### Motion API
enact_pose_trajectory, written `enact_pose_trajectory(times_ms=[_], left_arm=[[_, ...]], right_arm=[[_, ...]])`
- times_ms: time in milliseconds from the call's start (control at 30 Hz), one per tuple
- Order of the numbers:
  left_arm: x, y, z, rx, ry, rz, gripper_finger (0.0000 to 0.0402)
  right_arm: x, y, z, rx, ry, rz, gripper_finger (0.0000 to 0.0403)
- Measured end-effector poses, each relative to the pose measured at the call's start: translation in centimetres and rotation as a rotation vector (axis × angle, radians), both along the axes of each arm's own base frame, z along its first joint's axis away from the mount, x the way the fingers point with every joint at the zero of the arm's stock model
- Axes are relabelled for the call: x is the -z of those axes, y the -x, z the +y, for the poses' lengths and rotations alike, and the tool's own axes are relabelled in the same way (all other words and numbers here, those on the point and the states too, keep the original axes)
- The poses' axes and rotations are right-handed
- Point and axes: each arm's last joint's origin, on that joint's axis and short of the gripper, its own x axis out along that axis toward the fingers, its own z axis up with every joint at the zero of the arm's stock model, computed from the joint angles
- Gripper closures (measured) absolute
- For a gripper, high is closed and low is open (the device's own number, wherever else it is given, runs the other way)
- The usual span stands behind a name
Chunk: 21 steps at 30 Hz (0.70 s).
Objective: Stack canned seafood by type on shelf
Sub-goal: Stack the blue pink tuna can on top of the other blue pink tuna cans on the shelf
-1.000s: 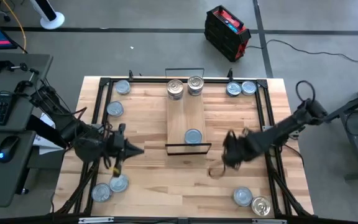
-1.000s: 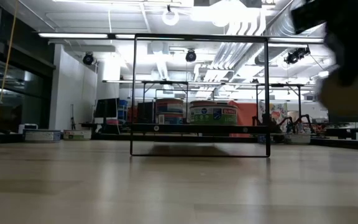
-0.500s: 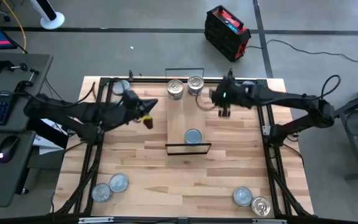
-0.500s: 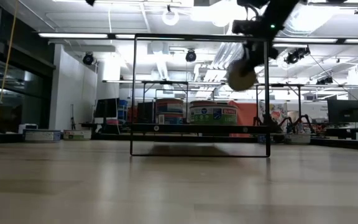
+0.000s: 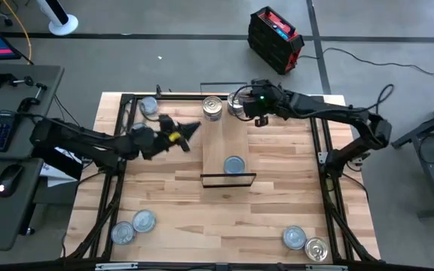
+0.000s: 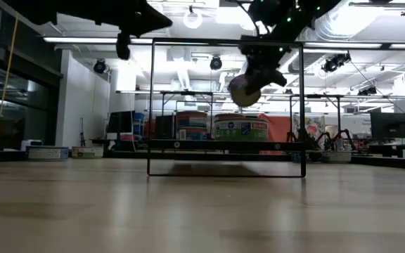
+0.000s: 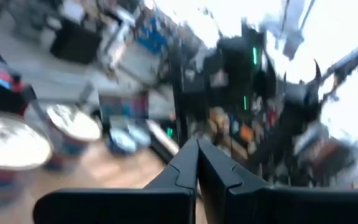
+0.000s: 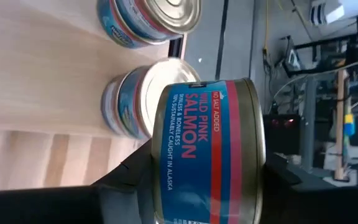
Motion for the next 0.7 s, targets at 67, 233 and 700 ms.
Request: enact_pose_trajectory(times_ms=[67,233,700], left_arm=[[-0.8,0.9,1.2,-0.008,-0.029,-0.027,0.0401],[-2.0,3.0,4.5,0.051,-0.084,-0.012,0.0401],[-2.0,6.6,10.8,0.185,-0.077,0.03,0.0402]], right_arm=[[0.6,-0.5,-0.2,0.008,0.016,0.013,0.0241],[1.8,-1.5,-0.4,0.055,0.059,0.052,0.0239],[1.6,-5.3,-0.5,0.134,0.106,-0.019,0.0229]])
